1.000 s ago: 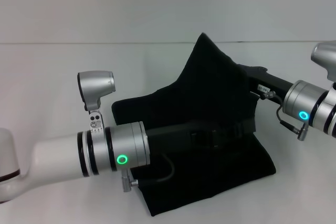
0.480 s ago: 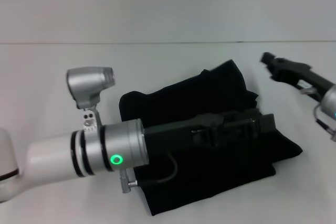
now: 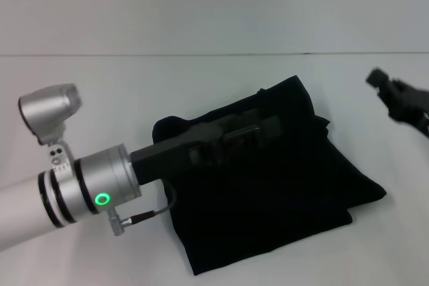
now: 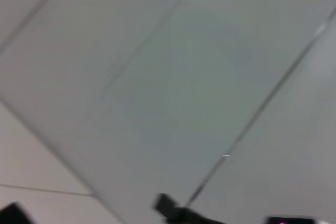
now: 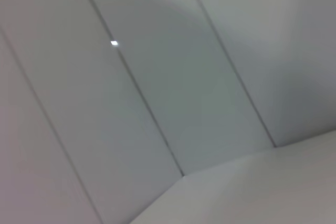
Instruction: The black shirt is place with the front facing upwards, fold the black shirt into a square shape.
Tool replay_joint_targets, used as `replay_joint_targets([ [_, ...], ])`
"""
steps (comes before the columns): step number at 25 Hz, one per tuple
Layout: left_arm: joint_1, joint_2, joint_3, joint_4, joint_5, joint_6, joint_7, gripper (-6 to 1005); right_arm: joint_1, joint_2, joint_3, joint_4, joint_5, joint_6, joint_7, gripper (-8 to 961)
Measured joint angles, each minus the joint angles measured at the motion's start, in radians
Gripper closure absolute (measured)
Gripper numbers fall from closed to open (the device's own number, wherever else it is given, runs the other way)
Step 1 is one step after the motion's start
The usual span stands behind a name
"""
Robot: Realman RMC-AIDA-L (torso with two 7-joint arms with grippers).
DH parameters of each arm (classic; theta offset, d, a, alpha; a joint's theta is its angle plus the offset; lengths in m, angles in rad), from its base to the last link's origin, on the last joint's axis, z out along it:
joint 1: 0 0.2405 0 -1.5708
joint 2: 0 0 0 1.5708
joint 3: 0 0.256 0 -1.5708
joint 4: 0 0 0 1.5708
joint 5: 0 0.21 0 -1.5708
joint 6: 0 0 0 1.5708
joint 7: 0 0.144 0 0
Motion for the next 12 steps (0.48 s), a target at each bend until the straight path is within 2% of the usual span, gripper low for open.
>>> replay_joint_targets([
  [5, 0.026, 0.001, 0.002, 0.006, 0.053, -0.126, 0.04, 232, -0.052, 0.006, -0.081, 0.011, -0.008, 0.009, -0.052, 898],
  [8, 0.027, 0.001, -0.003, 0.009, 0.088, -0.178, 0.032, 236, -0.056, 0.005, -0.101, 0.011, -0.008, 0.042, -0.05, 897],
  [10, 0.032, 0.009, -0.004, 0.043, 0.111, -0.204, -0.024, 239, -0.054, 0.004, -0.096, 0.011, -0.003, 0.057, -0.049, 896],
  [12, 0.035, 0.014, -0.005, 0.063, 0.124, -0.204, -0.054, 243, -0.051, 0.002, -0.09, 0.005, 0.003, 0.057, -0.04, 834],
])
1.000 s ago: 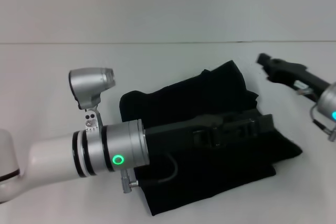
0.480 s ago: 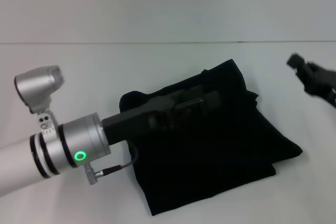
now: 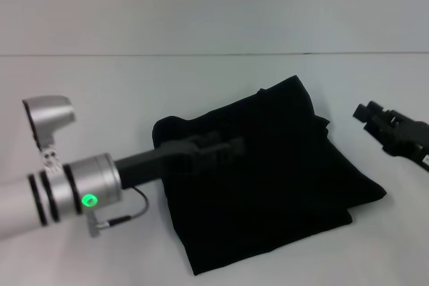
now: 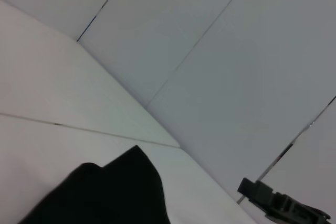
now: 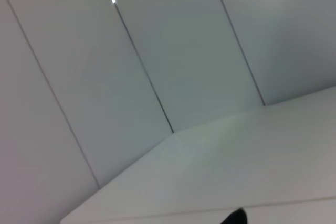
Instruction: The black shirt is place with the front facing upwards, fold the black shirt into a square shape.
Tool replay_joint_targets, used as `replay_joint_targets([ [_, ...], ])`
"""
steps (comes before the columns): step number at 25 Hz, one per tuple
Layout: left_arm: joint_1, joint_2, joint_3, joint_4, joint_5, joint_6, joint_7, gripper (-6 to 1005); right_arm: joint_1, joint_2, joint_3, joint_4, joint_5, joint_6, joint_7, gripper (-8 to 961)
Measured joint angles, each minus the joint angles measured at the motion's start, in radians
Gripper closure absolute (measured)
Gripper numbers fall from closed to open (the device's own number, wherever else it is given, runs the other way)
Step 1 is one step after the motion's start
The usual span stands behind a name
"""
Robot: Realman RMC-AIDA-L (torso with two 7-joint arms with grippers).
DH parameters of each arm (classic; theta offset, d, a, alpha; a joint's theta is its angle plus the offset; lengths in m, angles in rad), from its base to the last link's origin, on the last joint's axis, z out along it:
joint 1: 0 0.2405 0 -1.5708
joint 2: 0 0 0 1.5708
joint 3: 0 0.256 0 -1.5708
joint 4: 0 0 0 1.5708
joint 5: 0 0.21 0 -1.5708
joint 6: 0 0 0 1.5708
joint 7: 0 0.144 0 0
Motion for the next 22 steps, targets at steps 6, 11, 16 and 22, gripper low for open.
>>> replay_joint_targets([
  [6, 0.046, 0.042, -0.053, 0.203, 0.167, 0.071, -0.273, 252, -0.005, -0.024, 0.006, -0.035, 0.039, -0.012, 0.102, 546],
  [11, 0.05, 0.083, -0.144, 0.307, 0.366, 0.118, -0.478, 260, -0.004, -0.072, 0.005, -0.078, 0.048, -0.011, 0.29, 409],
  [16, 0.009, 0.105, -0.178, 0.332, 0.499, 0.158, -0.585, 268, 0.002, -0.159, -0.035, -0.121, 0.044, -0.057, 0.611, 341],
  [22, -0.037, 0.113, -0.169, 0.325, 0.65, 0.121, -0.688, 277, 0.003, -0.196, -0.045, -0.188, 0.043, -0.116, 0.814, 329],
])
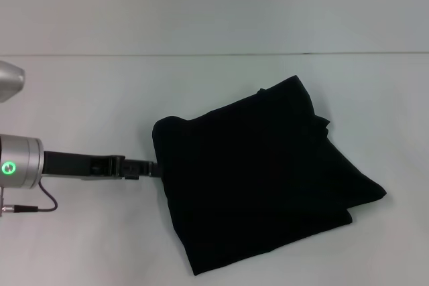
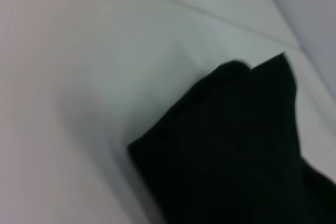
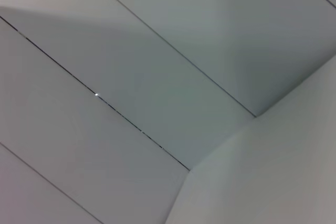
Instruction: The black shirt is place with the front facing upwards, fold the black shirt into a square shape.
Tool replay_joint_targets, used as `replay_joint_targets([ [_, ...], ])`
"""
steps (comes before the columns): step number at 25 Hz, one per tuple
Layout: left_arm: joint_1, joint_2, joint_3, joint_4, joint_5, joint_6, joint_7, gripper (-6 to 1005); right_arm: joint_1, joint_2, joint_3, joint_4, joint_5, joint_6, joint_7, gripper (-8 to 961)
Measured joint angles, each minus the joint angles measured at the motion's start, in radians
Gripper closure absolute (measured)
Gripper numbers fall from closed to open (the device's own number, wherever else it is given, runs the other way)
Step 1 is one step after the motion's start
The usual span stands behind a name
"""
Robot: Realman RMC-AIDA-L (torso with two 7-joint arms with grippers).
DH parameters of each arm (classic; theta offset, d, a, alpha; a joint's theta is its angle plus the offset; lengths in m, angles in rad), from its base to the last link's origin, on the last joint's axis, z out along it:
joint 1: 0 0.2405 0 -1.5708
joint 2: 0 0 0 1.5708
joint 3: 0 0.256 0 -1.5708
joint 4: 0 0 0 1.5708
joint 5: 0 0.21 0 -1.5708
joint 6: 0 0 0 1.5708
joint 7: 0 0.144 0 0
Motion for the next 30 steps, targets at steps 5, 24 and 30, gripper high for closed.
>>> replay_joint_targets([
  [5, -0.019, -0.004, 0.001, -0.017, 0.04, -0.024, -0.033, 285, 0.001, 0.016, -0.035, -0.003, -0.003, 0.044, -0.029, 331],
  [24, -0.089, -0.056, 0.037, -0.114, 0.082, -0.124, -0.036, 315, -0.002, 0.04, -0.093, 0.002, -0.003, 0.101, -0.079, 332],
  [30, -0.109, -0.058, 0.037, -0.146, 0.082, -0.126, -0.035, 324, -0.008, 0.045, -0.093, 0.002, -0.003, 0.104, -0.092, 338],
])
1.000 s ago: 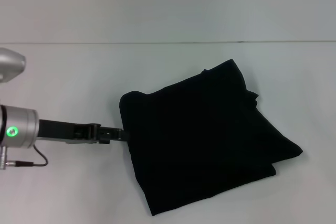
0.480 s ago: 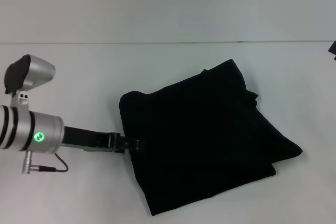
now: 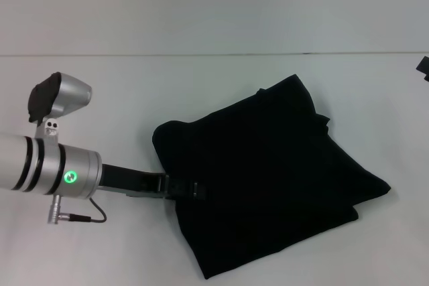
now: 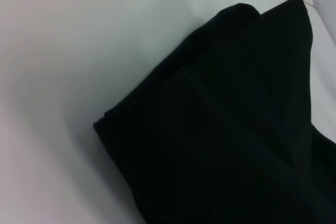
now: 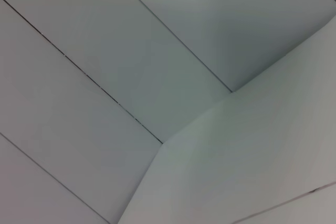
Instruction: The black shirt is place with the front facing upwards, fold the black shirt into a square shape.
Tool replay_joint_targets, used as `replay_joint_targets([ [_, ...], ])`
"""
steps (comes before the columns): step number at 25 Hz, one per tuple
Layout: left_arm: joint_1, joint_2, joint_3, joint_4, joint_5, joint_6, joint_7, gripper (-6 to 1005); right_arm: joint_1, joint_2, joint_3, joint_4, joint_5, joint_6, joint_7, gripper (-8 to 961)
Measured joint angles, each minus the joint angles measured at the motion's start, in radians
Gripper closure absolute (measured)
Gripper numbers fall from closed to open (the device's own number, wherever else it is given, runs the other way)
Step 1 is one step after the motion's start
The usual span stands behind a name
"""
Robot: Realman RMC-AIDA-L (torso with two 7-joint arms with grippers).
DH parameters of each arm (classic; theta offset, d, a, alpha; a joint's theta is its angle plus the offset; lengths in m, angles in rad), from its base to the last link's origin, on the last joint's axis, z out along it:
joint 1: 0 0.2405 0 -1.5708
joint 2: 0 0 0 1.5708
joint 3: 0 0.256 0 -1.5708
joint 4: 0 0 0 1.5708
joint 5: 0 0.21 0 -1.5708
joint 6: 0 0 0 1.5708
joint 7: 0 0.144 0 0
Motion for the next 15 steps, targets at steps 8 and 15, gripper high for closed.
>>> replay_joint_targets([
  [8, -0.016, -0.012, 0.013, -0.015, 0.007, -0.031, 0.003, 336, -0.003, 0.007, -0.001, 0.0, 0.0, 0.008, -0.01, 338],
  [15, -0.017, -0.011, 0.088, -0.017, 0.006, -0.076, 0.0, 347, -0.005, 0.007, 0.006, 0.0, 0.0, 0.007, -0.006, 339],
])
